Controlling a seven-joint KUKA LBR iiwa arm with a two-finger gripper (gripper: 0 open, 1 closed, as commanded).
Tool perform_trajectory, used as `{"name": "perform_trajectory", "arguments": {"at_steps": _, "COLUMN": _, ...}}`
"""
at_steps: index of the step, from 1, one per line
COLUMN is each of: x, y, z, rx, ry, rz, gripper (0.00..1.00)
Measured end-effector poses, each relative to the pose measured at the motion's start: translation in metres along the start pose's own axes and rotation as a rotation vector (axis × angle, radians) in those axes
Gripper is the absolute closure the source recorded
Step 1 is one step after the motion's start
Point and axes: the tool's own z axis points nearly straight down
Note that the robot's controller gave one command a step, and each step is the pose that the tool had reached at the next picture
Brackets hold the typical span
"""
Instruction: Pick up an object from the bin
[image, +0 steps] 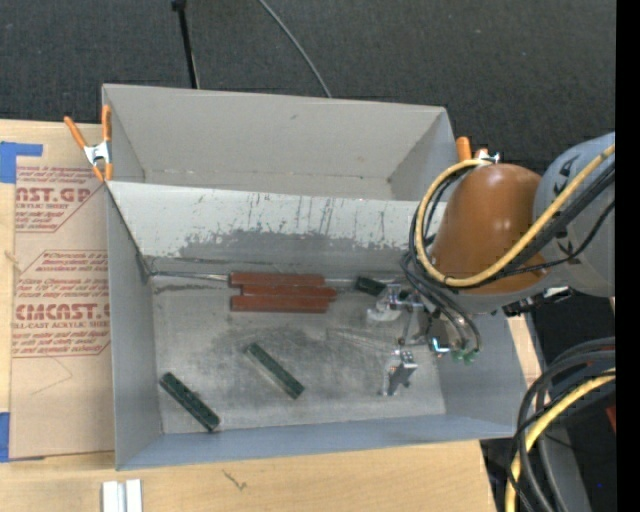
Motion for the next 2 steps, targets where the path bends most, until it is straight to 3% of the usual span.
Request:
{"name": "perform_trajectory", "arguments": {"at_steps": 1, "x": -0.002, "y": 0.0, "z": -0.004, "rx": 0.001, "ry": -0.008, "rz": 0.0, "gripper": 0.0}}
{"name": "perform_trajectory", "arguments": {"at_steps": 2, "x": -0.024, "y": -0.01, "z": 0.045, "rx": 0.001, "ry": -0.017, "rz": 0.01, "gripper": 0.0}}
